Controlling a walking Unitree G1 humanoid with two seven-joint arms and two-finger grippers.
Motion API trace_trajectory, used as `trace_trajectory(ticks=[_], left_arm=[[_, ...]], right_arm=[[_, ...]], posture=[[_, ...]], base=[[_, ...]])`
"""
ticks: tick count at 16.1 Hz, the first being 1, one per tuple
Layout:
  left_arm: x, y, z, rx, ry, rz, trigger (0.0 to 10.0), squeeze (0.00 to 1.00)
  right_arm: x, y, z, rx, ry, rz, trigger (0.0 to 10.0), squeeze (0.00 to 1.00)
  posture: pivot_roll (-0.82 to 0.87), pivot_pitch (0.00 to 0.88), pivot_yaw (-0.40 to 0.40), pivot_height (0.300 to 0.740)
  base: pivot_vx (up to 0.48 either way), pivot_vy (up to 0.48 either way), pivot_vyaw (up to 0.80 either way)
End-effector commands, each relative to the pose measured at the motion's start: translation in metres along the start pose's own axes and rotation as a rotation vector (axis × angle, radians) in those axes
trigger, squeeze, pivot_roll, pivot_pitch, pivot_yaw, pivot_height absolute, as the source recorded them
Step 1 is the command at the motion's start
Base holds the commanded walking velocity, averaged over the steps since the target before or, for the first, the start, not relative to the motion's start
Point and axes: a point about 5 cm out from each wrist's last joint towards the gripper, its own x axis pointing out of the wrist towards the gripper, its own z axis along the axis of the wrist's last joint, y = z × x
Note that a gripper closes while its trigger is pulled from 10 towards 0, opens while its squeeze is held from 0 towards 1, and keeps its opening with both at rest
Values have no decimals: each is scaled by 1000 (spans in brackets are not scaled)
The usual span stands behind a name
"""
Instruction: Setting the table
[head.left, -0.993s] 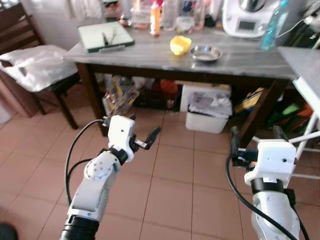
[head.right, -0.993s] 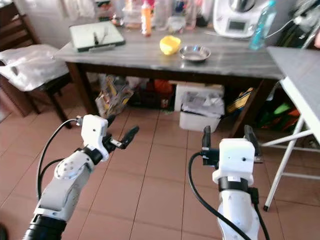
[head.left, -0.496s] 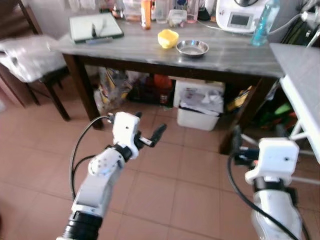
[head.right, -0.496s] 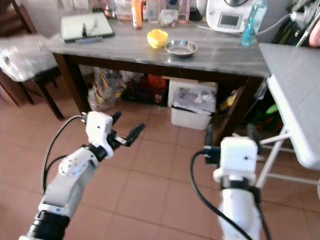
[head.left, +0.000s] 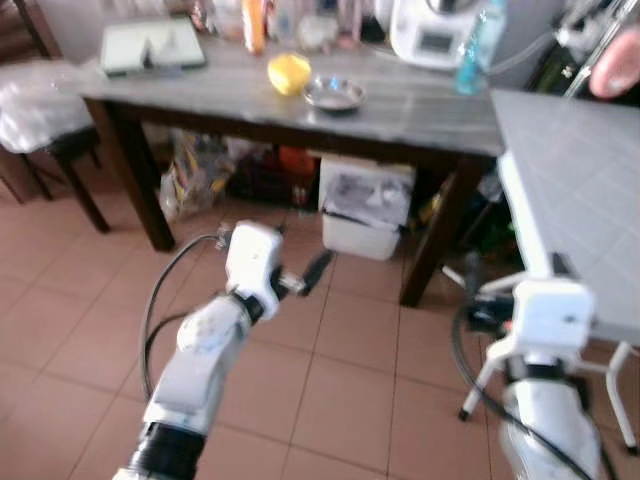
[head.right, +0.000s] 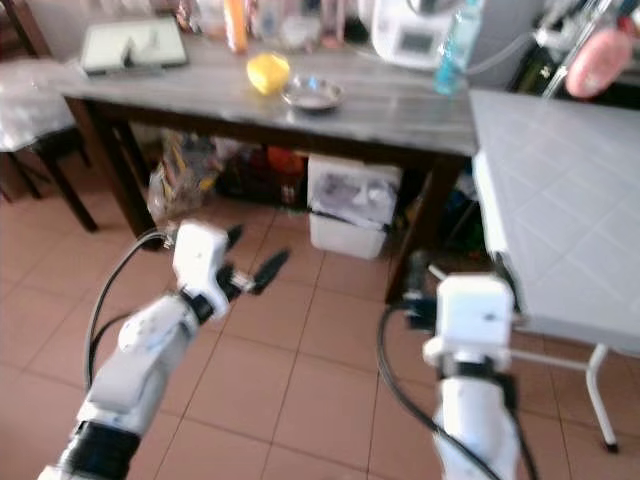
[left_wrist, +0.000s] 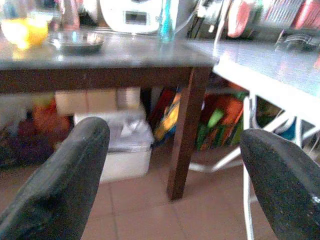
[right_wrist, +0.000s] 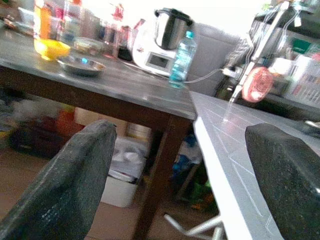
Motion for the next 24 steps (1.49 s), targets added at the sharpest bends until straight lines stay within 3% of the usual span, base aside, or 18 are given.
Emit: trace_trajectory(ticks=[1, 24], left_arm=[[3, -1, 7, 14, -22, -19, 10000, 0], [9, -9, 8, 27, -24, -59, 10000, 0]], right_arm=[[0, -5, 3, -15, -14, -12, 10000, 0], [-3, -9, 1, -2, 2, -58, 10000, 0]], posture=[[22, 94, -6, 740], [4, 124, 19, 740]], base=[[0, -480, 0], [0, -480, 0]])
